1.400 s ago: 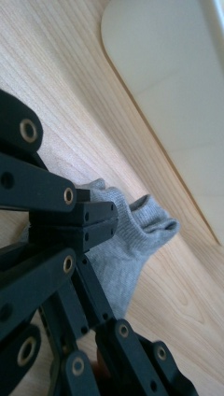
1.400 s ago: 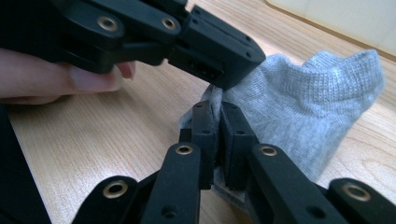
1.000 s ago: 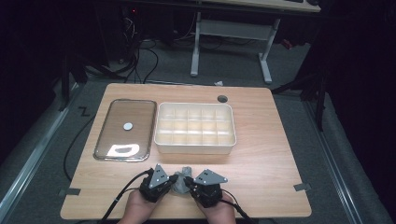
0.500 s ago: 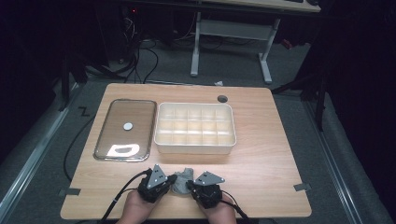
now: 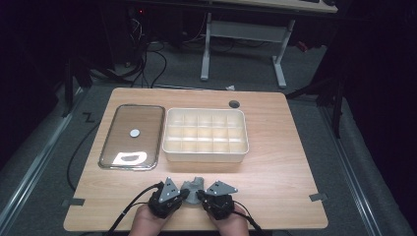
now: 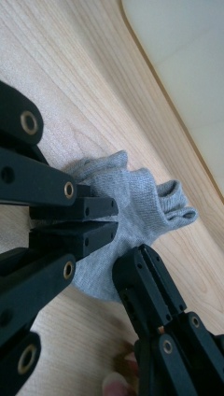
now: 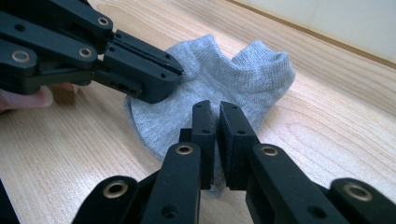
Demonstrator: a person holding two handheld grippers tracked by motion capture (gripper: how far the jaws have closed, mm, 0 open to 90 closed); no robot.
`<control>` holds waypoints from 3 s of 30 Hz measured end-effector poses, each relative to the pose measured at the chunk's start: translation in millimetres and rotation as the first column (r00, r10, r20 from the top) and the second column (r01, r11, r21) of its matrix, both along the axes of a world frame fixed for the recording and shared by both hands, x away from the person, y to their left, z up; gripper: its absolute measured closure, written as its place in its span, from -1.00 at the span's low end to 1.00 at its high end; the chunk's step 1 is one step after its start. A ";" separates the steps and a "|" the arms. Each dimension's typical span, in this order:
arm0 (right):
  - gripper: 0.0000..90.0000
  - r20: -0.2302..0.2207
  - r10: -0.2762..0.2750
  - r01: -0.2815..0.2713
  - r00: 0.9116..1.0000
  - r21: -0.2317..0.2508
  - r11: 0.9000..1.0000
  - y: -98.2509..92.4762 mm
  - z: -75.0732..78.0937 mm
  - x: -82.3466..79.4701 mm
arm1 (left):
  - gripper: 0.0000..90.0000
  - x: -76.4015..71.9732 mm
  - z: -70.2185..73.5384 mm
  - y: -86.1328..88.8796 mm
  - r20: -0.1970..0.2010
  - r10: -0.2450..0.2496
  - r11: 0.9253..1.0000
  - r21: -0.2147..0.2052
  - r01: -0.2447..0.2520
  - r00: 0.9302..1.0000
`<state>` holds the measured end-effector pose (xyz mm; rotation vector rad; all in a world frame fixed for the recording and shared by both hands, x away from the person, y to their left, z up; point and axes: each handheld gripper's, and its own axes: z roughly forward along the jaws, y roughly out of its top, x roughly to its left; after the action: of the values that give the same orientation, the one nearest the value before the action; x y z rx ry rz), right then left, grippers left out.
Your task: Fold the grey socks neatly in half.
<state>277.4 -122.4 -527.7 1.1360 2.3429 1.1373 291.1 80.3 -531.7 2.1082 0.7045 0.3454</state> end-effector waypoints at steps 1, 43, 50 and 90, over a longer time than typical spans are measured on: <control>0.84 0.001 -0.003 0.003 1.000 -0.001 1.000 -0.2 0.4 0.1 | 0.92 -0.6 -0.7 -0.6 0.009 0.000 1.000 0.006 0.000 1.000; 0.42 -0.005 -0.159 0.159 0.987 0.052 0.986 -25.4 18.4 1.5 | 0.90 1.1 -1.0 -1.3 -0.001 -0.011 1.000 0.006 0.011 1.000; 0.95 -0.040 -0.120 0.121 0.992 0.008 0.993 -14.2 2.5 1.7 | 0.90 1.5 -1.1 -0.9 -0.004 -0.011 1.000 0.001 0.011 1.000; 0.96 0.007 -0.059 0.058 0.998 0.027 0.998 0.4 14.0 0.5 | 0.85 11.7 1.1 36.4 -0.145 0.063 0.997 -0.044 -0.070 0.987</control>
<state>277.8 -122.0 -513.7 1.1995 2.2798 1.1541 302.8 116.6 -530.6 2.0812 0.8607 0.2122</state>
